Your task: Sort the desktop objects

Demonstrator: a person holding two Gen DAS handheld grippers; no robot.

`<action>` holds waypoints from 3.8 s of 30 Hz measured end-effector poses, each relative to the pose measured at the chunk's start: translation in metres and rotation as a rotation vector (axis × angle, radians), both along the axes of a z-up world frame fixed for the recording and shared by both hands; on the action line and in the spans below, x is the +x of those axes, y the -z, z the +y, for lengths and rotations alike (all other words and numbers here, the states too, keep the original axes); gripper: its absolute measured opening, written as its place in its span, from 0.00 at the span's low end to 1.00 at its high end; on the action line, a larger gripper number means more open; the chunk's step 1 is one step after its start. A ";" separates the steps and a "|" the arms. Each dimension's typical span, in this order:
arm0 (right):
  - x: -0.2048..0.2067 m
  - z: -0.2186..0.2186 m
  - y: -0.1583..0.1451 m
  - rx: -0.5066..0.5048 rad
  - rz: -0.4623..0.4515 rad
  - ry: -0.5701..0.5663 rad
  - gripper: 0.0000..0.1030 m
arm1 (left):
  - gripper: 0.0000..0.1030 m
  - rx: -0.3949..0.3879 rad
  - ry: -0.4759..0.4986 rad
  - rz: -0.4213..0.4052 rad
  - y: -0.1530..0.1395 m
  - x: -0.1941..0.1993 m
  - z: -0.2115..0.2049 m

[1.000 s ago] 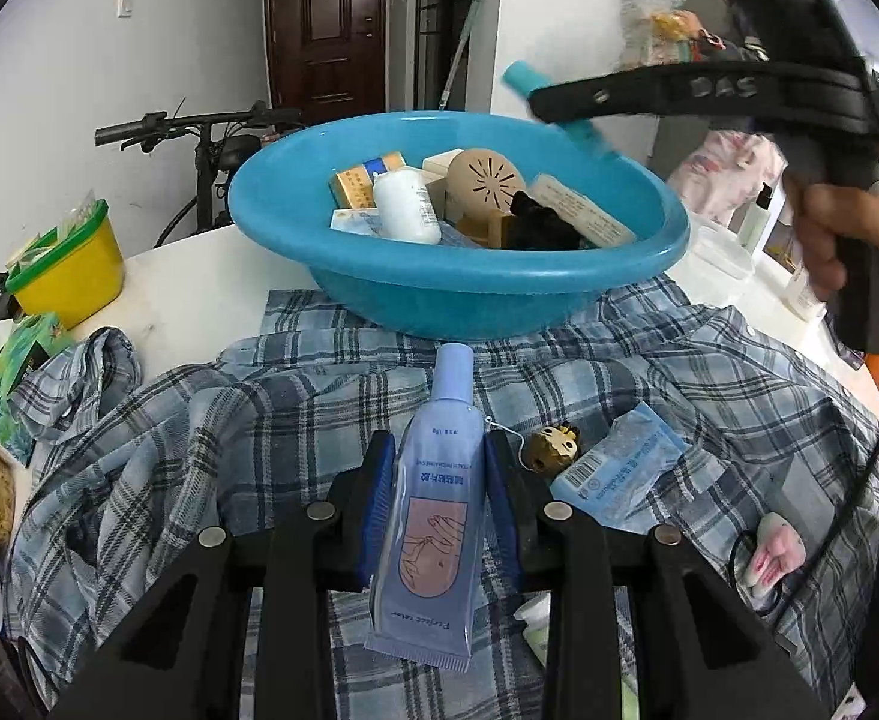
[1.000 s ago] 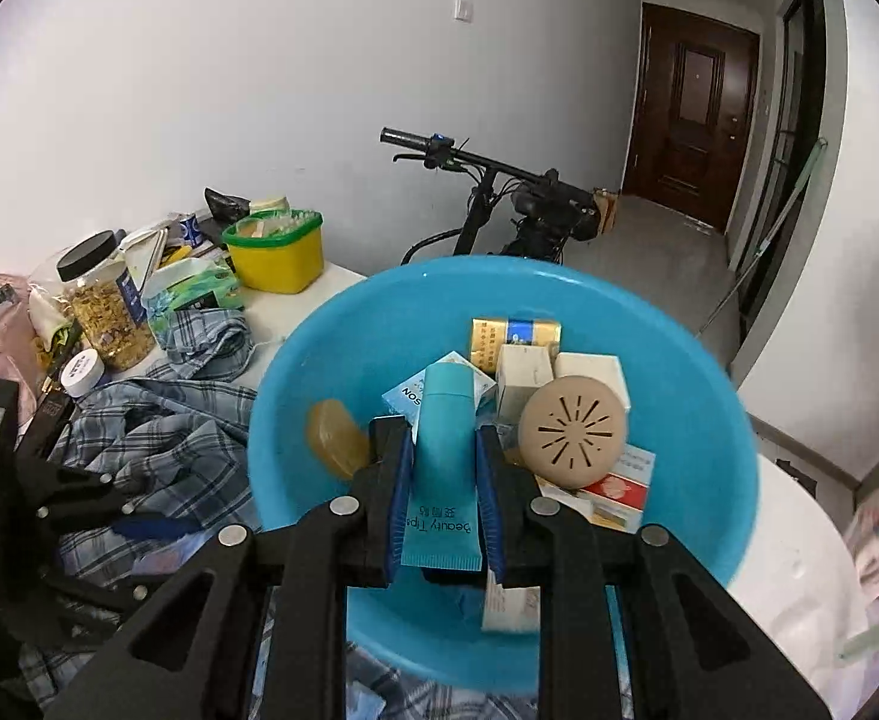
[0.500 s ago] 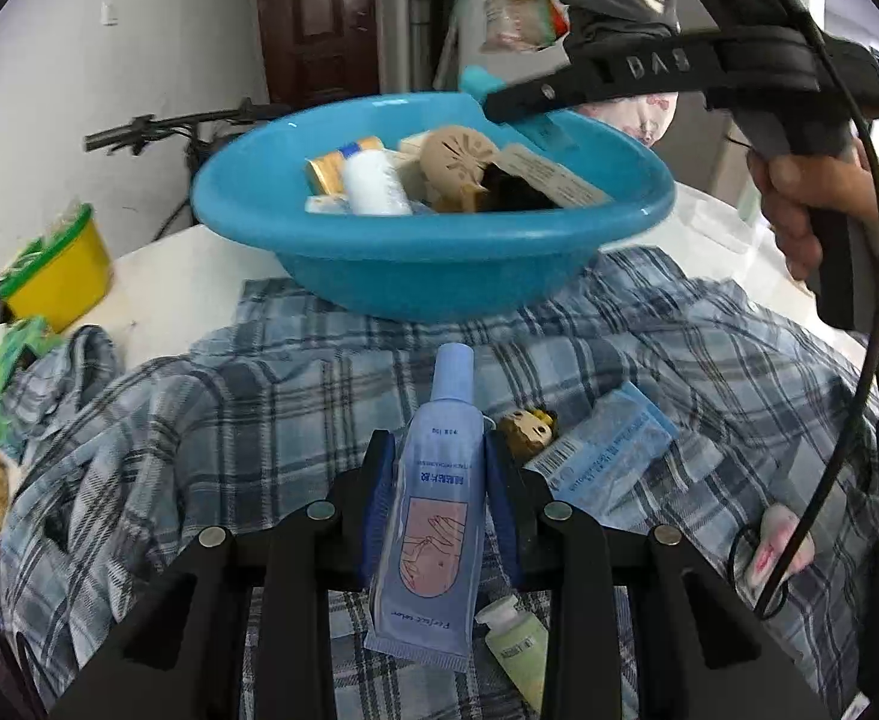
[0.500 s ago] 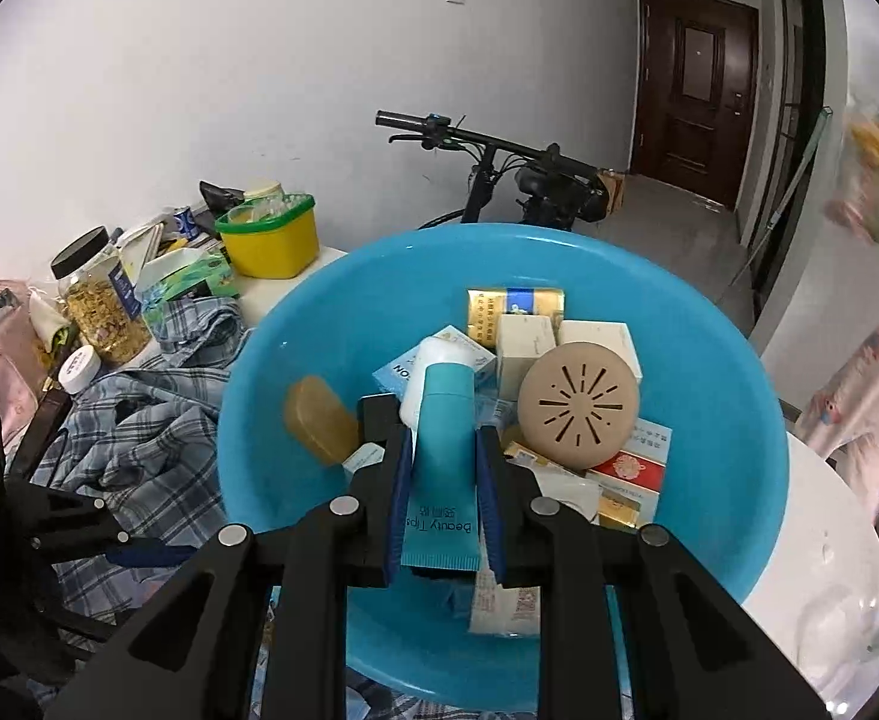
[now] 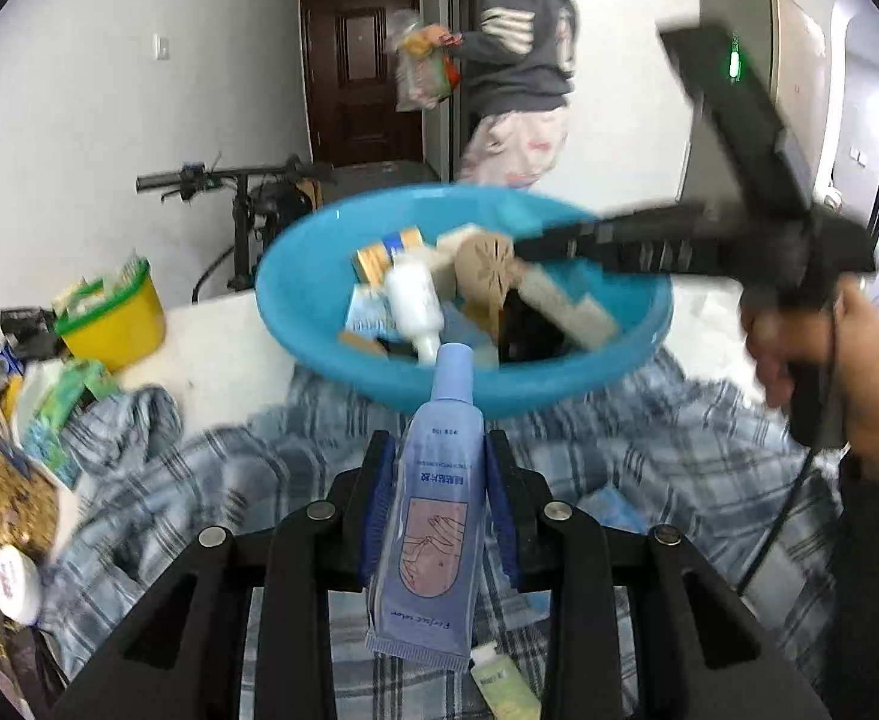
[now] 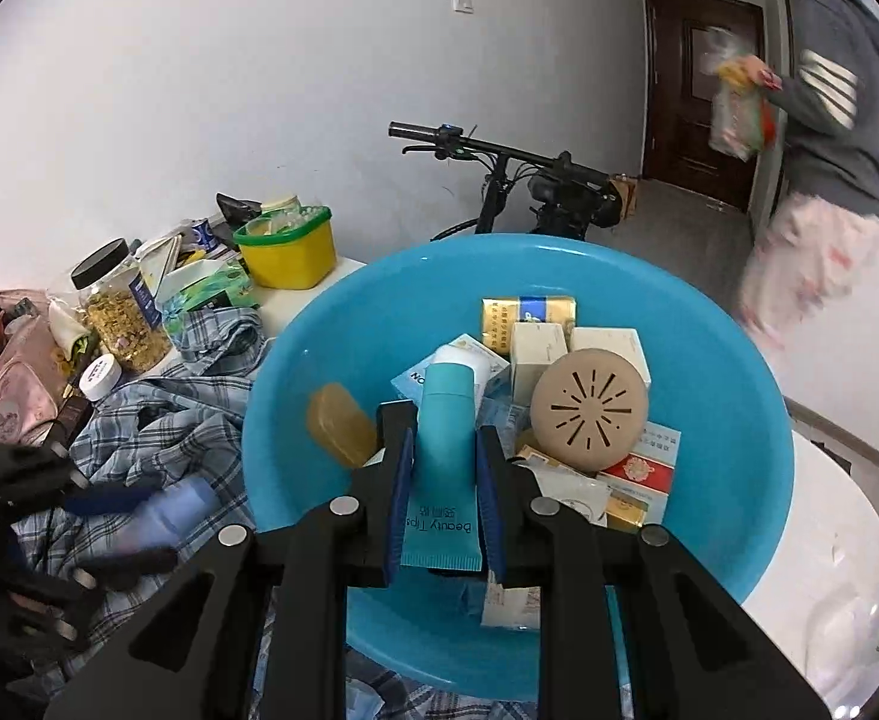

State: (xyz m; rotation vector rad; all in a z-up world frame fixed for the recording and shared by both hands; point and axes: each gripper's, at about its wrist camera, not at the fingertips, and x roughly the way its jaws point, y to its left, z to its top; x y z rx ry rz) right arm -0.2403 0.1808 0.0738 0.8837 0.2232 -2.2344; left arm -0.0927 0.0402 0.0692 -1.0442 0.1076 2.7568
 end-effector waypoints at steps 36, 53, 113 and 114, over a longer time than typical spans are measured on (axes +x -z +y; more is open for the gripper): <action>-0.019 0.016 0.009 -0.051 0.018 0.108 0.20 | 0.32 0.023 -0.011 0.023 -0.017 -0.127 0.008; -0.011 0.011 0.000 -0.039 0.040 0.100 0.20 | 0.32 0.011 -0.006 0.040 -0.024 -0.123 0.007; 0.072 0.011 -0.044 0.020 0.099 0.077 1.00 | 1.00 0.000 -0.059 0.104 -0.065 -0.096 -0.001; 0.085 0.015 -0.048 0.013 0.109 0.068 1.00 | 1.00 -0.001 -0.057 0.113 -0.068 -0.093 -0.001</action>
